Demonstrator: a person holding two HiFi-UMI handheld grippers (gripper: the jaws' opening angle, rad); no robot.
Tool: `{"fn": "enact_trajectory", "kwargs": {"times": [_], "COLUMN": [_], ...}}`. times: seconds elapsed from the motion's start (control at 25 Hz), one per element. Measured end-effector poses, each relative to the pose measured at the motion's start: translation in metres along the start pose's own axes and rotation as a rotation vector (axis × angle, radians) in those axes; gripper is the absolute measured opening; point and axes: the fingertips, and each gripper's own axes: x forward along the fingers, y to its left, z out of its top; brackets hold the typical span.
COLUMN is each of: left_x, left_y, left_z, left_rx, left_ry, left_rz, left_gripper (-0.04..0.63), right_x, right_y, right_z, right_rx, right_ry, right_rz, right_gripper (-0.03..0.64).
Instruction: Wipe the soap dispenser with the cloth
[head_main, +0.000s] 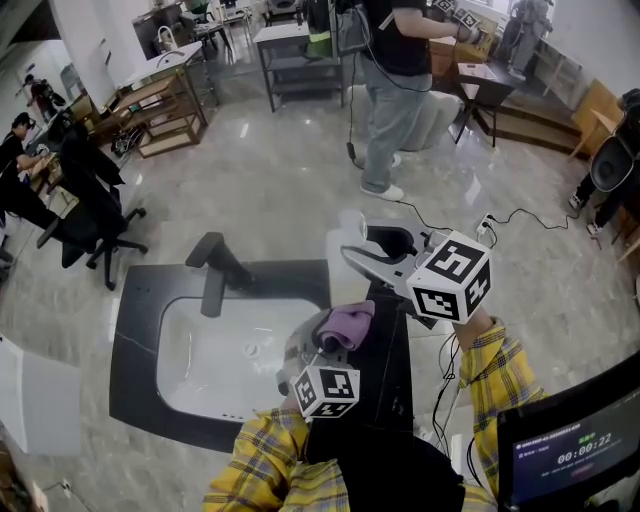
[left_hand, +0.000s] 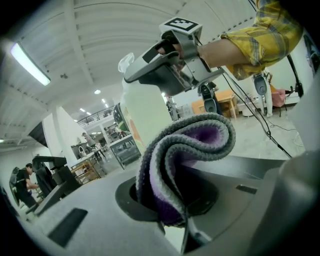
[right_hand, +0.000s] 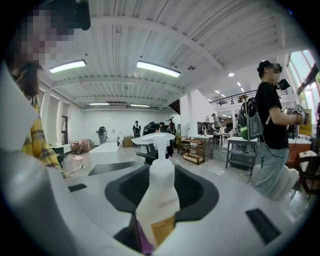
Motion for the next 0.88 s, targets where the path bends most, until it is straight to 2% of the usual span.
{"fn": "enact_trajectory", "kwargs": {"times": [0.08,0.52,0.76,0.88], "left_x": [0.002,0.011,0.011,0.012], "left_y": [-0.003,-0.009,-0.009,-0.005], "left_z": [-0.005,-0.027,-0.030,-0.034], "left_rx": [0.014,-0.022,-0.010,-0.032], "left_ry": [0.017,0.065,0.075,0.083], "left_rz": [-0.007,-0.056,-0.059,-0.053], "left_gripper": [0.072,0.072,0.072,0.072], "right_x": [-0.001,-0.002,-0.004,-0.001], "right_y": [0.000,0.000,0.000,-0.001], "right_z": [0.000,0.000,-0.001,-0.002], "right_rx": [0.003,0.012,0.014,0.020], "right_ry": [-0.004,-0.011,-0.014,-0.015], "right_rz": [0.006,0.016,0.014,0.006], "right_gripper": [0.143,0.143,0.143,0.143]}}
